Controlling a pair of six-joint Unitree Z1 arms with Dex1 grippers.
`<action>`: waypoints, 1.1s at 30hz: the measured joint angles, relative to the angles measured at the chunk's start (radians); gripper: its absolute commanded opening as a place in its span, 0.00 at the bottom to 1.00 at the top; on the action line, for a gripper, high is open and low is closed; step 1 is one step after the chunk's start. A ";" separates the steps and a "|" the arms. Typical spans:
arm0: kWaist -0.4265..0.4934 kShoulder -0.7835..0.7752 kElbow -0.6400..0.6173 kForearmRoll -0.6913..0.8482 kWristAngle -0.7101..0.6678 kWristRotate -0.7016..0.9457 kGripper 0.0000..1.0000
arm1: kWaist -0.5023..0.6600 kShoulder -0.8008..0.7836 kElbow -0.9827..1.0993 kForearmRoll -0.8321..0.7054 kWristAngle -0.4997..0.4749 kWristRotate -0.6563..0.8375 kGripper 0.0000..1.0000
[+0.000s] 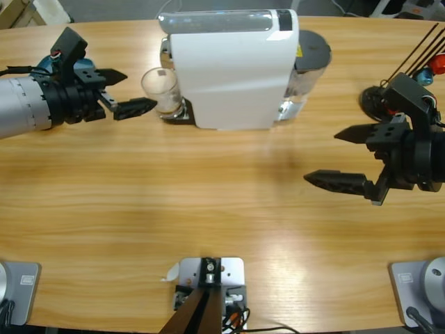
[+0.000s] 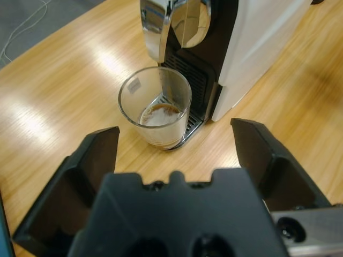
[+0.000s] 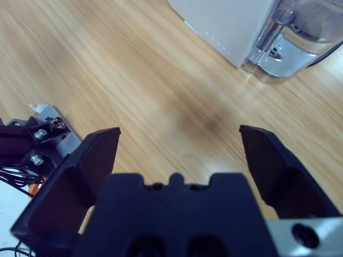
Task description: Pour coffee
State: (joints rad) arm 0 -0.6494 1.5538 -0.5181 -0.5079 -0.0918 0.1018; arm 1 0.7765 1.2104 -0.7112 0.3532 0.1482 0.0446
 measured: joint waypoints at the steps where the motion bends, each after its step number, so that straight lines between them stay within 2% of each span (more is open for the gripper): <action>1: 0.005 0.007 0.000 -0.005 -0.003 -0.002 0.91 | 0.000 0.002 0.000 0.000 0.000 0.000 1.00; 9: 0.066 0.075 0.006 -0.096 -0.035 -0.004 0.91 | 0.000 0.017 0.000 0.000 0.000 0.000 1.00; 23: 0.087 0.210 0.016 -0.303 -0.145 -0.021 0.91 | 0.000 0.035 0.000 0.000 0.000 0.007 1.00; 33: 0.107 0.273 0.018 -0.327 -0.172 -0.025 0.91 | 0.000 0.038 0.000 0.000 0.000 0.011 1.00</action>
State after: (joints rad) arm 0 -0.5424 1.8270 -0.5003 -0.8349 -0.2634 0.0770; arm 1 0.7765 1.2488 -0.7114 0.3532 0.1482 0.0556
